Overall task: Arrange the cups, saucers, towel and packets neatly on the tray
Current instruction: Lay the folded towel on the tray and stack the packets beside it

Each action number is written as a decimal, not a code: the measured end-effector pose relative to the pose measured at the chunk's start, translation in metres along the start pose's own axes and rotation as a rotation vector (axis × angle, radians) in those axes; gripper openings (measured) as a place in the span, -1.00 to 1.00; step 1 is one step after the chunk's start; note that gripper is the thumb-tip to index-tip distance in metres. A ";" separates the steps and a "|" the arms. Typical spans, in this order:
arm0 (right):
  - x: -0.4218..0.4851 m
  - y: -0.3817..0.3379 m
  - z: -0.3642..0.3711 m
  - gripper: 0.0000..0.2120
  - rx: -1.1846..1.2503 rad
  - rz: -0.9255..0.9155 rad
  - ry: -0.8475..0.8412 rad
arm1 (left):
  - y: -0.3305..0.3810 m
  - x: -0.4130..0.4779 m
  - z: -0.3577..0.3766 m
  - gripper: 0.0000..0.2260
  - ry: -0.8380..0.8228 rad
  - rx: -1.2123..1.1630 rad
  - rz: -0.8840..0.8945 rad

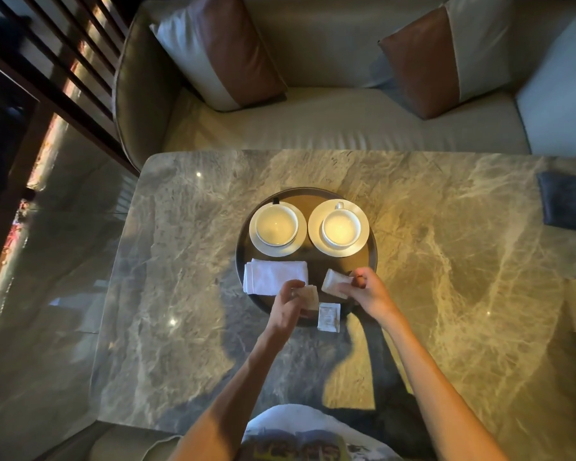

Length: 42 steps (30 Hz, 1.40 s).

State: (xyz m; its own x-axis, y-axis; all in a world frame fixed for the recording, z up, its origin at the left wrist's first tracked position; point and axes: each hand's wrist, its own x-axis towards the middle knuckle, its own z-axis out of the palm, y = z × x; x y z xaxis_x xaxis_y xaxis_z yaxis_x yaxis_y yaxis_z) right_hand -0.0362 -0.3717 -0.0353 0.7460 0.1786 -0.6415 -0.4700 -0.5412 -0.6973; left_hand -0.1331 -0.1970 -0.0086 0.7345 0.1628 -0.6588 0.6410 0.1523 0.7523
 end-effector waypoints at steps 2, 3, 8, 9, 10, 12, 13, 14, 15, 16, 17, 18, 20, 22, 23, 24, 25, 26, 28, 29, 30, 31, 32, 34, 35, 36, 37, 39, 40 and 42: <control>-0.012 -0.001 0.000 -0.65 -0.068 -0.006 -0.109 | 0.002 0.000 0.003 -0.69 -0.028 -0.035 0.003; -0.017 0.000 0.003 -0.67 -0.109 -0.018 -0.143 | 0.003 -0.001 0.005 -0.72 -0.050 -0.032 0.011; -0.030 0.002 0.016 -0.59 -0.164 -0.085 -0.209 | 0.002 -0.006 0.012 -0.73 -0.095 0.092 0.124; -0.029 0.003 0.016 -0.60 -0.122 -0.060 -0.237 | 0.000 -0.006 0.009 -0.74 -0.068 0.101 0.119; -0.028 0.005 0.016 -0.61 -0.073 -0.031 -0.239 | -0.002 -0.006 0.005 -0.75 -0.035 0.102 0.108; -0.024 0.011 0.015 -0.60 -0.087 0.011 -0.129 | -0.007 -0.007 -0.003 -0.74 0.027 0.107 0.082; -0.022 0.015 0.016 -0.58 -0.168 0.029 -0.057 | -0.011 -0.008 -0.008 -0.73 0.053 0.120 0.075; -0.021 0.018 0.019 -0.56 -0.254 0.052 -0.010 | -0.014 -0.010 -0.012 -0.73 0.070 0.138 0.070; -0.022 0.021 0.025 -0.55 -0.324 0.074 0.011 | -0.016 -0.013 -0.016 -0.72 0.083 0.160 0.069; -0.024 0.023 0.032 -0.56 -0.377 0.086 0.023 | -0.018 -0.016 -0.020 -0.72 0.096 0.179 0.068; -0.027 0.023 0.039 -0.59 -0.430 0.087 0.046 | -0.022 -0.018 -0.024 -0.72 0.106 0.190 0.069; -0.028 0.023 0.045 -0.62 -0.481 0.083 0.080 | -0.026 -0.021 -0.027 -0.73 0.112 0.192 0.065; -0.027 0.021 0.051 -0.67 -0.513 0.094 0.106 | -0.031 -0.028 -0.034 -0.72 0.118 0.192 0.067; -0.026 0.017 0.051 -0.69 -0.397 0.153 0.079 | -0.036 -0.032 -0.040 -0.72 0.108 0.209 0.079; -0.026 0.016 0.050 -0.70 -0.335 0.186 0.065 | -0.038 -0.034 -0.042 -0.74 0.097 0.215 0.088; -0.028 0.016 0.049 -0.70 -0.287 0.214 0.042 | -0.038 -0.037 -0.043 -0.75 0.081 0.217 0.098; -0.032 0.017 0.048 -0.70 -0.245 0.240 0.023 | -0.039 -0.038 -0.044 -0.76 0.063 0.214 0.110; -0.037 0.017 0.046 -0.70 -0.187 0.261 0.018 | -0.038 -0.039 -0.043 -0.75 0.045 0.215 0.115; -0.052 0.015 0.041 -0.68 0.072 0.306 0.052 | -0.036 -0.038 -0.040 -0.70 0.017 0.214 0.113; -0.061 0.013 0.036 -0.68 0.245 0.330 0.076 | -0.034 -0.037 -0.036 -0.68 0.003 0.214 0.117; -0.069 0.012 0.030 -0.68 0.415 0.338 0.096 | -0.031 -0.036 -0.031 -0.68 -0.008 0.204 0.125; -0.077 0.011 0.024 -0.68 0.559 0.329 0.098 | -0.028 -0.035 -0.025 -0.68 -0.019 0.182 0.139; -0.086 0.011 0.019 -0.68 0.670 0.307 0.081 | -0.024 -0.036 -0.017 -0.61 -0.032 0.152 0.162; -0.103 0.009 0.010 -0.68 0.801 0.275 0.043 | -0.019 -0.035 0.002 -0.37 -0.085 0.093 0.228; -0.109 0.008 0.005 -0.69 0.827 0.272 0.031 | -0.016 -0.034 0.014 -0.32 -0.119 0.073 0.272; -0.112 0.007 -0.001 -0.71 0.844 0.265 0.026 | -0.012 -0.034 0.025 -0.28 -0.156 0.069 0.309; -0.113 0.007 -0.009 -0.72 0.856 0.256 0.036 | -0.007 -0.033 0.039 -0.28 -0.183 0.085 0.332; -0.113 0.011 -0.029 -0.74 0.881 0.219 0.076 | 0.008 -0.028 0.069 -0.49 -0.228 0.137 0.319; -0.113 0.016 -0.041 -0.75 0.900 0.187 0.091 | 0.015 -0.024 0.085 -0.61 -0.243 0.151 0.296; -0.111 0.027 -0.068 -0.79 0.902 0.077 0.091 | 0.030 -0.015 0.116 -0.76 -0.265 0.155 0.303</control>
State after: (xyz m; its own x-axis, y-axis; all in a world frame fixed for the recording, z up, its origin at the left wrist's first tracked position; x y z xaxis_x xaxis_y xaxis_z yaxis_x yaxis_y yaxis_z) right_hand -0.0996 -0.4615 0.0387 0.7136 0.0819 -0.6957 -0.6823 0.3061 -0.6639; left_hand -0.0989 -0.3083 0.0243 0.9135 -0.0817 -0.3985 0.3987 -0.0157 0.9170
